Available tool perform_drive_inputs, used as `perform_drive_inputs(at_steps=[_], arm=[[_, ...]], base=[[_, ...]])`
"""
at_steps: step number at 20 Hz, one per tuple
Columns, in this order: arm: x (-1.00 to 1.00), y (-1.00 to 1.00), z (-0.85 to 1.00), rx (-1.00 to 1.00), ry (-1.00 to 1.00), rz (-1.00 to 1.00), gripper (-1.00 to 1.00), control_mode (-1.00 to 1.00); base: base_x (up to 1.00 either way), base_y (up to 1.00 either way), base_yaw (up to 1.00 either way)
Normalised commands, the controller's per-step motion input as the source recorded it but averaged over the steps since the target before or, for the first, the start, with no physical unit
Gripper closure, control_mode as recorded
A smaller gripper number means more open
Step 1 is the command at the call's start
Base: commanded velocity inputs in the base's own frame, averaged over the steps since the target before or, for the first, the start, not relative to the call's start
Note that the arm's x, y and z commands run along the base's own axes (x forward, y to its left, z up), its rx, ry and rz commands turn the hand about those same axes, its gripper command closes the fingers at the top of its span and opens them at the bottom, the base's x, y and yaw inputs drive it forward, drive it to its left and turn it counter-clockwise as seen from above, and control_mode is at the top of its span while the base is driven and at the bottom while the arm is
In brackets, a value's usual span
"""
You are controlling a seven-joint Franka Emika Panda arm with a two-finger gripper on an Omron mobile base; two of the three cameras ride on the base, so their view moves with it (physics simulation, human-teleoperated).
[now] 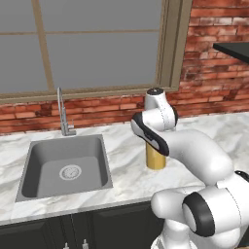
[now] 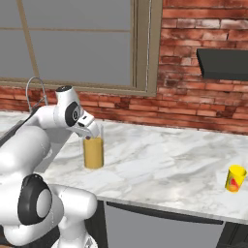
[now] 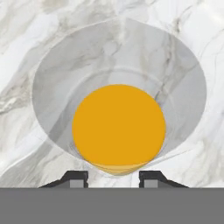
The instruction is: Place the pitcher and cup on the dining counter for serving.
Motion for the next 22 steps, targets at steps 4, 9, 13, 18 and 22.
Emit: perform_drive_inputs(at_steps=[4,9,13,18,22], arm=[[-0.01,-0.03,0.00,0.00,0.00,0.00,1.00,-1.00],[-0.22,-0.03,0.23,0.00,-0.13,0.00,1.00,-1.00],[-0.49,-0.10,0.66,0.00,-0.25,0.00,1.00,-1.00],[-0.46,-0.08,0.83,-0.01,-0.22,0.00,1.00,-1.00],[-0.35,-0.08,0.82,-0.03,-0.20,0.00,1.00,-1.00]], base=[[0.00,0.00,0.00],[0.00,0.00,0.00],[0.00,0.00,0.00],[0.00,0.00,0.00],[0.00,0.00,0.00]])
